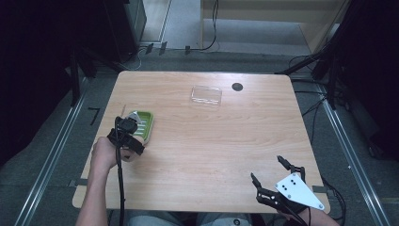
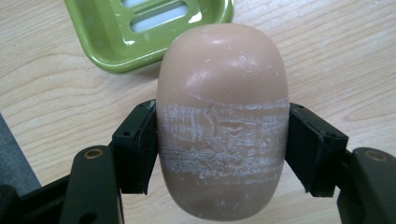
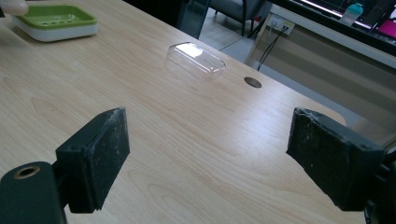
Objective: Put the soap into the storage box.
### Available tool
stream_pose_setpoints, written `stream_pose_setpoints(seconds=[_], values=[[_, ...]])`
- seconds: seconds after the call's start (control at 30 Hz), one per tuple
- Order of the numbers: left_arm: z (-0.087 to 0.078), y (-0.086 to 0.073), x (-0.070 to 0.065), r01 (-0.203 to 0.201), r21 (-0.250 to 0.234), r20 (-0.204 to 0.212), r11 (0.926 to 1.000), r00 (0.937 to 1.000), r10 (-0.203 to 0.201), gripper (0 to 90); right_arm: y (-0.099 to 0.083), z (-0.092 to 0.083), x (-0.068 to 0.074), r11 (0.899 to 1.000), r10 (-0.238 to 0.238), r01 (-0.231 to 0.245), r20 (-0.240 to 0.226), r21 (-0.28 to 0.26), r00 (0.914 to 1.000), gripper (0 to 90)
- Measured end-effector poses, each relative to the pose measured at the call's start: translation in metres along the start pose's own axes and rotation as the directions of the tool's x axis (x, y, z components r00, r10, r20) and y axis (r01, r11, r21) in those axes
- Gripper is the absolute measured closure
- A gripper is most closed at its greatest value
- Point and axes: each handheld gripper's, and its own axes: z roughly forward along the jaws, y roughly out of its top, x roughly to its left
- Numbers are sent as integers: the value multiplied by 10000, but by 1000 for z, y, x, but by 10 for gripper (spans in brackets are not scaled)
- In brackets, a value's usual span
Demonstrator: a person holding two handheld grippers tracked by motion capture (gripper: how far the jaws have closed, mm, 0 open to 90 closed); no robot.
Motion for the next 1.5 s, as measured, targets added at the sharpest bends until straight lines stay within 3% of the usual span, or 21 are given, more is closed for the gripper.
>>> stream_pose_setpoints(seconds=[0.57, 0.93, 1.5], values=[[-9, 13, 5, -224, -180, 66, 9996, 9997, 225, 339, 0, 0, 0, 10000, 27, -27, -17, 73, 10000, 133], [-4, 26, 6, -427, -94, 58, 9990, 9991, 428, 339, 0, 0, 1, 10000, -1, 1, -25, 83, 10000, 133], [-4, 34, 16, -314, -201, 105, 9993, 9994, 316, 339, 0, -1, 0, 9999, 13, -13, 16, 106, 10000, 133]])
